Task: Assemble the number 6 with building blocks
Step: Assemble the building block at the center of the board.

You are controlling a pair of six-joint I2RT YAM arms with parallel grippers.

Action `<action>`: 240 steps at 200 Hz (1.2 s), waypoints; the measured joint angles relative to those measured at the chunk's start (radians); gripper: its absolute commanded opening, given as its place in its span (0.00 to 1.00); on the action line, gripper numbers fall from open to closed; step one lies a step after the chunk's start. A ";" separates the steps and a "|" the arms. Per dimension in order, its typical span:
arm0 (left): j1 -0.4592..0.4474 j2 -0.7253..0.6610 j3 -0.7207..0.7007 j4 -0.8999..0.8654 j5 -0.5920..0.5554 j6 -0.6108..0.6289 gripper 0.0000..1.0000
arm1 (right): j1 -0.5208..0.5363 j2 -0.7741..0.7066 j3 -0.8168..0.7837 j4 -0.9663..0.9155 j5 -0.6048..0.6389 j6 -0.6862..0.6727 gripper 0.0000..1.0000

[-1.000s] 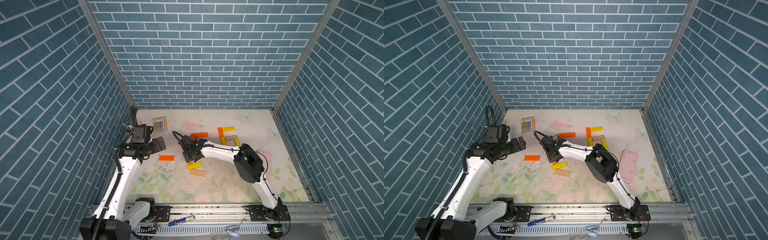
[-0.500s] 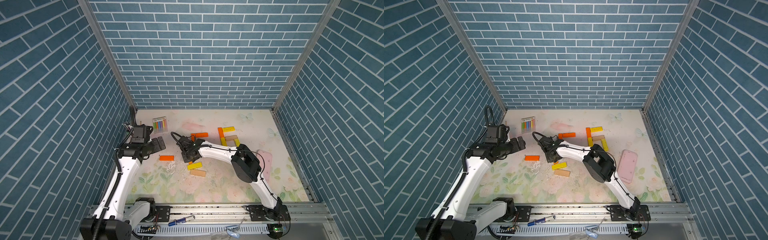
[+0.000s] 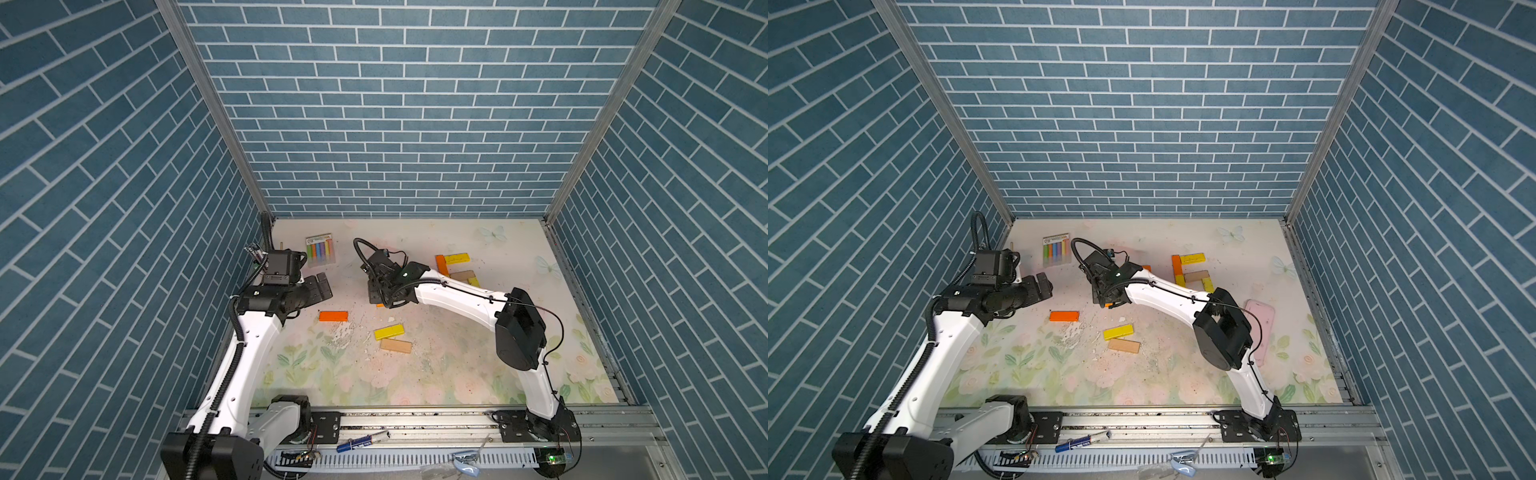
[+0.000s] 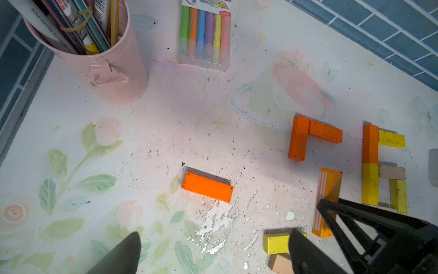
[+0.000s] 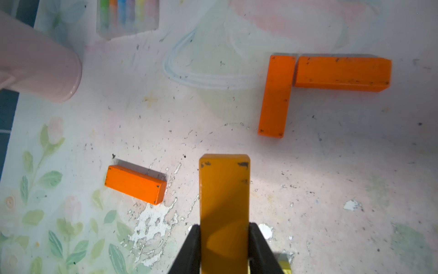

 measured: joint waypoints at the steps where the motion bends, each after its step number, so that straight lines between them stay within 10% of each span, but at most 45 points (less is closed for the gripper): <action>1: 0.000 0.001 0.000 0.000 0.000 0.000 0.98 | 0.000 0.000 0.000 0.000 0.001 0.001 0.27; 240: 0.000 0.040 0.000 0.001 0.097 -0.014 0.96 | -0.015 0.179 0.024 -0.095 -0.001 0.121 0.32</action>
